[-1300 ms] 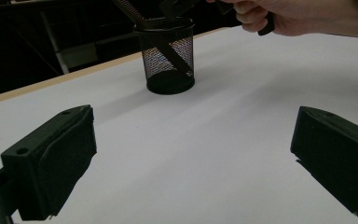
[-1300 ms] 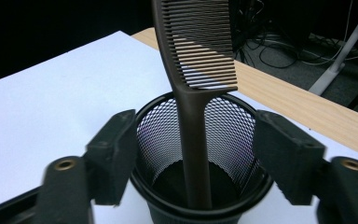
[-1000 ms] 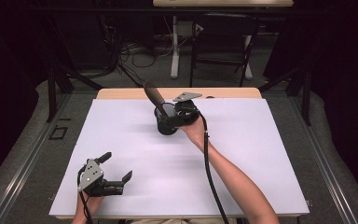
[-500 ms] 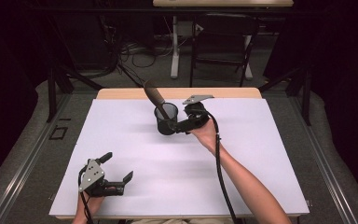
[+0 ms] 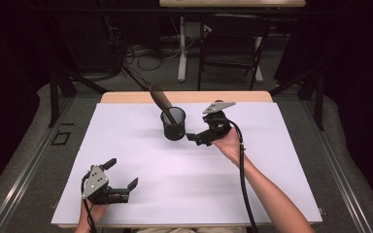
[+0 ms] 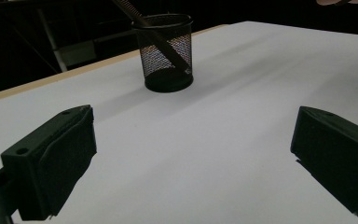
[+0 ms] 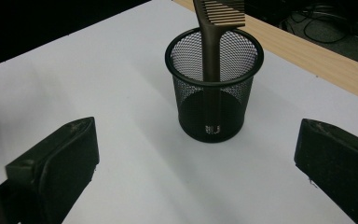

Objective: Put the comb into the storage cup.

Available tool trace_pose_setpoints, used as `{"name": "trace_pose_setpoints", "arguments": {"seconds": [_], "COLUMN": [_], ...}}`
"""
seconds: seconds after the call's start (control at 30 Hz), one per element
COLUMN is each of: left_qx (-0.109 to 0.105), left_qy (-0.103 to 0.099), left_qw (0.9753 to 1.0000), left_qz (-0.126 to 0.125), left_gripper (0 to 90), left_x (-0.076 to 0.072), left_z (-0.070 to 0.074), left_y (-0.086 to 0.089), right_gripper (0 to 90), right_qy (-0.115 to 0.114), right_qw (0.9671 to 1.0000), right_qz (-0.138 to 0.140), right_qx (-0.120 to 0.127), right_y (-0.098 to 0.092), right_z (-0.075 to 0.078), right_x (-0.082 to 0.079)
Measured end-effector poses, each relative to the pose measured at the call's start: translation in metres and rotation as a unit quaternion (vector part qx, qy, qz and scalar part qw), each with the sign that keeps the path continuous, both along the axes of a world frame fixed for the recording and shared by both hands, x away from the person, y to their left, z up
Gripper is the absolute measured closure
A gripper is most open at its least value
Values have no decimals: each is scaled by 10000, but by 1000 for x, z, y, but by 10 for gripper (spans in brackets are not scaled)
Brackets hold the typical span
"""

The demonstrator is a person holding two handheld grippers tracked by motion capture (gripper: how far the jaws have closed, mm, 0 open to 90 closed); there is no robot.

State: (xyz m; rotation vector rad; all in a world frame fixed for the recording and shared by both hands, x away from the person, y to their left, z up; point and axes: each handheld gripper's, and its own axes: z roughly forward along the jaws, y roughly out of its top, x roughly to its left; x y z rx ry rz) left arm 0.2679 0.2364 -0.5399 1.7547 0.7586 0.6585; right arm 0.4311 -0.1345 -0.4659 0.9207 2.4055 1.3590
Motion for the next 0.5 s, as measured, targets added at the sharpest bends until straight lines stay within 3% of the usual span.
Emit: {"name": "trace_pose_setpoints", "arguments": {"seconds": [0.5], "left_qx": [-11], "left_qy": [2], "left_qw": [10000], "left_qz": [6], "left_gripper": [2], "left_x": [0], "left_z": [0], "left_y": [1], "right_gripper": [0], "right_qy": [72], "right_qw": [9999], "right_qz": [-40], "right_qx": [-105], "right_y": [-36], "right_z": [-6], "right_x": [-23]}}
